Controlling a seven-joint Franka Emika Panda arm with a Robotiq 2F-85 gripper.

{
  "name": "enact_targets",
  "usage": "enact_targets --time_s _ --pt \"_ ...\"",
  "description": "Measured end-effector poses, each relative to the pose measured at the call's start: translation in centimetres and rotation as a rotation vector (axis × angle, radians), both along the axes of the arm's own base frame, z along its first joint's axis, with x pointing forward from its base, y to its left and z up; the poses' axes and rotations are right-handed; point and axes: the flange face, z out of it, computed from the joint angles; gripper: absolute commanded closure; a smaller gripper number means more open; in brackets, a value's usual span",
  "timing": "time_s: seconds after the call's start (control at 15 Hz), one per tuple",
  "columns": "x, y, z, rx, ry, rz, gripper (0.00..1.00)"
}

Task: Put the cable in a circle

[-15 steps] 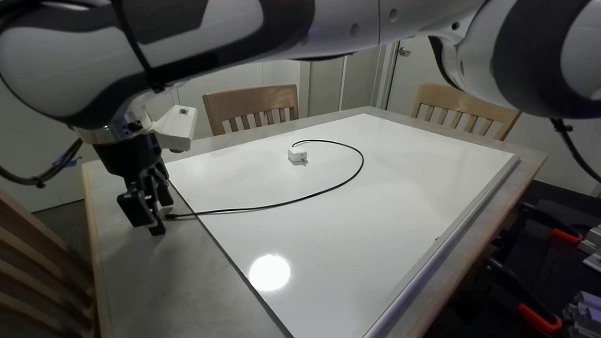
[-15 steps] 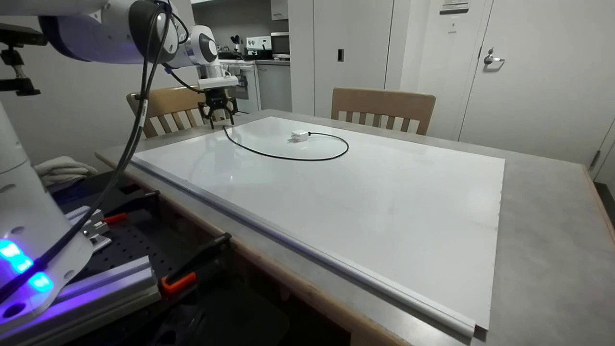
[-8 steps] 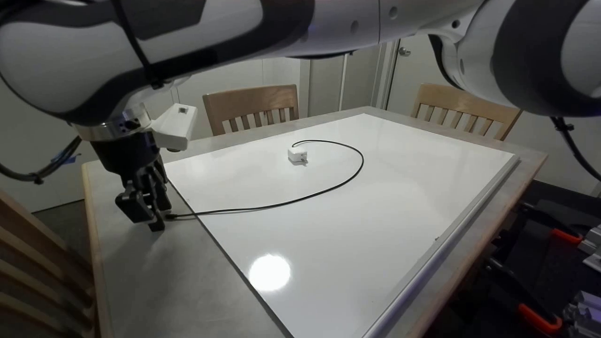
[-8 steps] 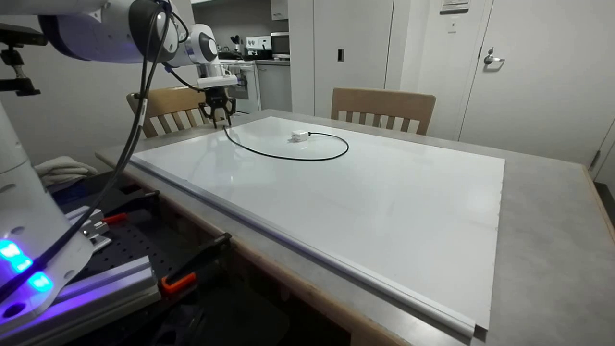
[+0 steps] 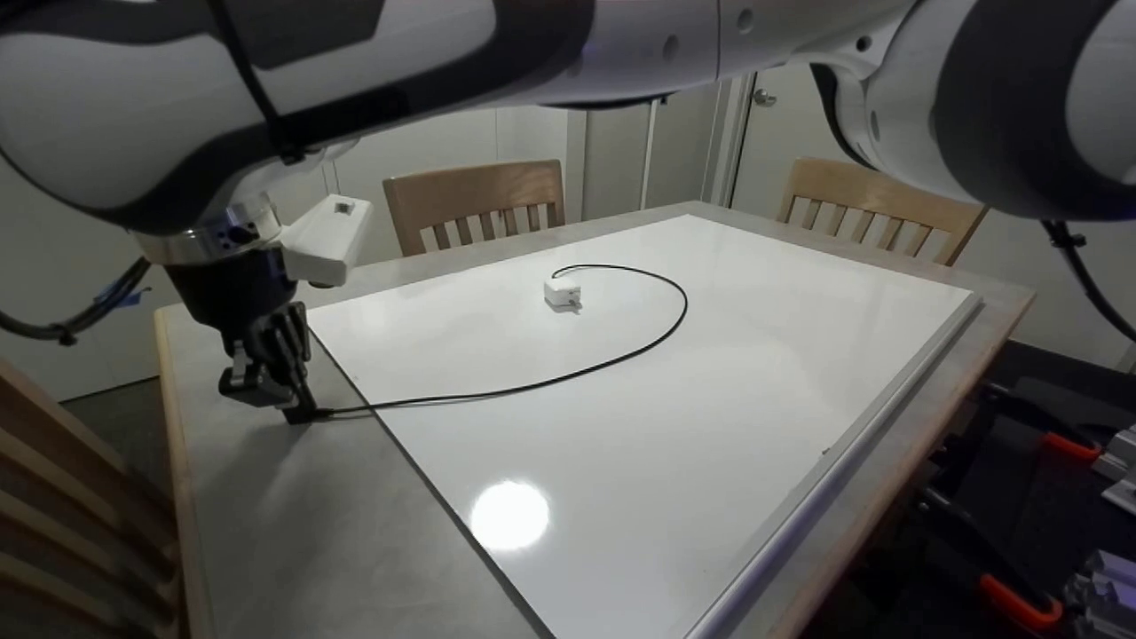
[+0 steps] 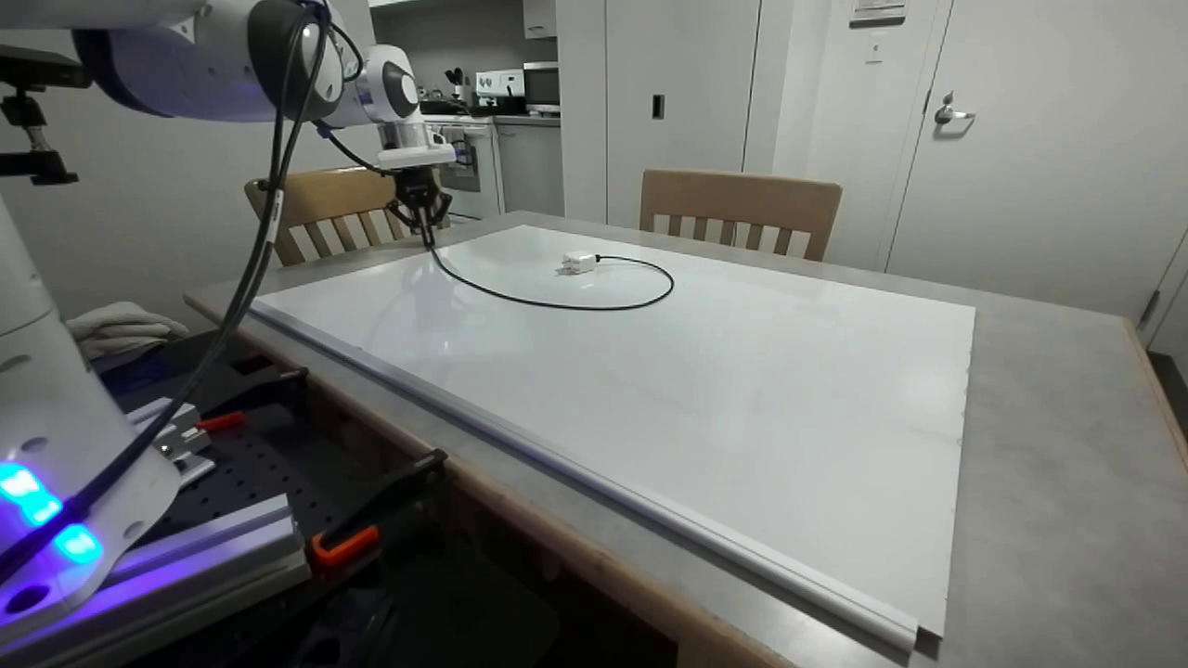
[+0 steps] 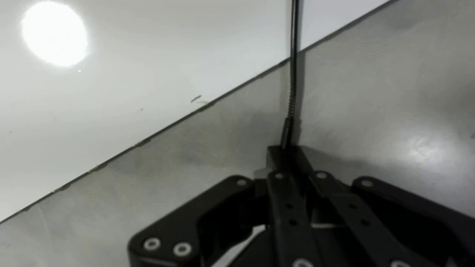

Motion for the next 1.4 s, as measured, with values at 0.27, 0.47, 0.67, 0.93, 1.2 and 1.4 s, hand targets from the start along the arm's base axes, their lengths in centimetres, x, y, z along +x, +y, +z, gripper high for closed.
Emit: enact_targets --time_s 0.27,0.47,0.67,0.93,1.2,1.4 --pt "0.0 0.1 0.0 0.002 -0.005 -0.027 1.0" --pt "0.0 0.1 0.0 0.002 -0.01 -0.062 1.0" --pt "0.0 0.1 0.0 0.002 -0.018 -0.118 1.0" --pt "0.1 -0.1 0.0 -0.002 -0.03 -0.178 1.0" --pt "0.8 -1.0 0.0 -0.013 -0.046 -0.23 1.0" --pt "1.7 -2.2 0.0 -0.023 -0.058 -0.263 1.0"
